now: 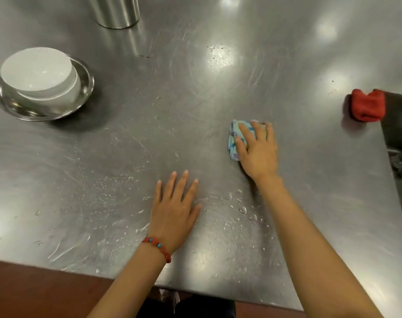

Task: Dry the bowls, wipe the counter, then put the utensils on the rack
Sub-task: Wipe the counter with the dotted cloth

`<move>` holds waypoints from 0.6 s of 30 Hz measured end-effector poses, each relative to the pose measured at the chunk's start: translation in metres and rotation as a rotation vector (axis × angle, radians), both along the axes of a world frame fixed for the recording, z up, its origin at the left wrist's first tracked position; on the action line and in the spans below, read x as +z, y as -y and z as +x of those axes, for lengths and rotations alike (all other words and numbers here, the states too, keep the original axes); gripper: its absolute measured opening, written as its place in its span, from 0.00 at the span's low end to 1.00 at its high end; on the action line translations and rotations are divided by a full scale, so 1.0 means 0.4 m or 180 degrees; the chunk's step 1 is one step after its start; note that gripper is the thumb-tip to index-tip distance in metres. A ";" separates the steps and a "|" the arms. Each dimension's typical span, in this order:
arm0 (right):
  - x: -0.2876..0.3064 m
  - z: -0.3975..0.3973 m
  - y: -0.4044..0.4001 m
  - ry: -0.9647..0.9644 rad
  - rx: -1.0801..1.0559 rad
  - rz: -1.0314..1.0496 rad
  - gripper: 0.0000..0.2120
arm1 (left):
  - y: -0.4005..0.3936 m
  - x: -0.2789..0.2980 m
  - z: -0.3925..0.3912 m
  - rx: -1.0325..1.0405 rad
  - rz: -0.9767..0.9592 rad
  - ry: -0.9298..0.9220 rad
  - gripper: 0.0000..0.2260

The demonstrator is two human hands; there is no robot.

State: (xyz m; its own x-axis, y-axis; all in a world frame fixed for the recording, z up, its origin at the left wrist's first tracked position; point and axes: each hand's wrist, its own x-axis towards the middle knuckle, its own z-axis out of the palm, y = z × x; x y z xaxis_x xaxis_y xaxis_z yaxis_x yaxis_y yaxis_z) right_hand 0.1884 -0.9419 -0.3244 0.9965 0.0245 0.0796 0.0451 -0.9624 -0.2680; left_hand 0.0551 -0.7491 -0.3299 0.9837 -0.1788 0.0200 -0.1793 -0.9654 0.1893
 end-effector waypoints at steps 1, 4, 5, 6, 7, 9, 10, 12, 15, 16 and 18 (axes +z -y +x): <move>-0.001 -0.059 -0.017 0.0048 0.0118 0.0048 0.20 | -0.002 0.000 0.001 -0.0022 -0.0009 0.0028 0.20; -0.008 -0.260 -0.034 0.0113 0.0466 0.0019 0.21 | -0.005 0.012 0.003 -0.0072 -0.0091 -0.0050 0.25; -0.008 -0.294 -0.025 0.0047 0.0555 -0.0008 0.21 | -0.008 0.016 0.001 -0.0092 -0.0119 -0.0055 0.26; -0.008 -0.298 -0.010 -0.0042 0.0641 -0.0011 0.21 | -0.011 0.019 -0.001 -0.0101 -0.0142 -0.0063 0.26; -0.008 -0.282 0.007 -0.0085 0.0670 -0.0039 0.22 | -0.013 0.021 -0.004 -0.0111 -0.0160 -0.0046 0.26; -0.005 -0.219 0.035 -0.0071 0.0419 -0.0096 0.21 | -0.020 0.025 -0.013 -0.0116 -0.0174 0.0000 0.26; -0.001 -0.186 0.046 -0.0075 0.0170 -0.0064 0.21 | -0.023 0.030 -0.020 -0.0118 -0.0186 0.0012 0.25; 0.001 -0.159 0.052 -0.0101 -0.0338 0.0015 0.20 | -0.030 0.042 -0.037 -0.0121 -0.0217 0.0060 0.25; 0.002 -0.251 0.001 -0.0116 -0.0511 0.0027 0.20 | -0.058 0.052 -0.064 -0.0078 -0.0306 0.0136 0.25; 0.003 -0.305 -0.031 -0.0076 -0.0396 0.0041 0.20 | -0.072 0.052 -0.074 -0.0036 -0.0340 0.0133 0.24; 0.002 -0.411 -0.091 -0.0058 -0.0067 -0.0026 0.22 | -0.104 0.048 -0.092 0.0075 -0.0363 0.0071 0.21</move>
State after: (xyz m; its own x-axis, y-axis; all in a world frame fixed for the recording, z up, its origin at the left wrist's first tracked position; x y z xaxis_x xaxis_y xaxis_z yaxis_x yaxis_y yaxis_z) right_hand 0.0240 -0.9056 -0.3237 0.9981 0.0042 0.0613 0.0200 -0.9652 -0.2607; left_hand 0.0182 -0.7074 -0.3106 0.9867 -0.1508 0.0608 -0.1621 -0.9418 0.2943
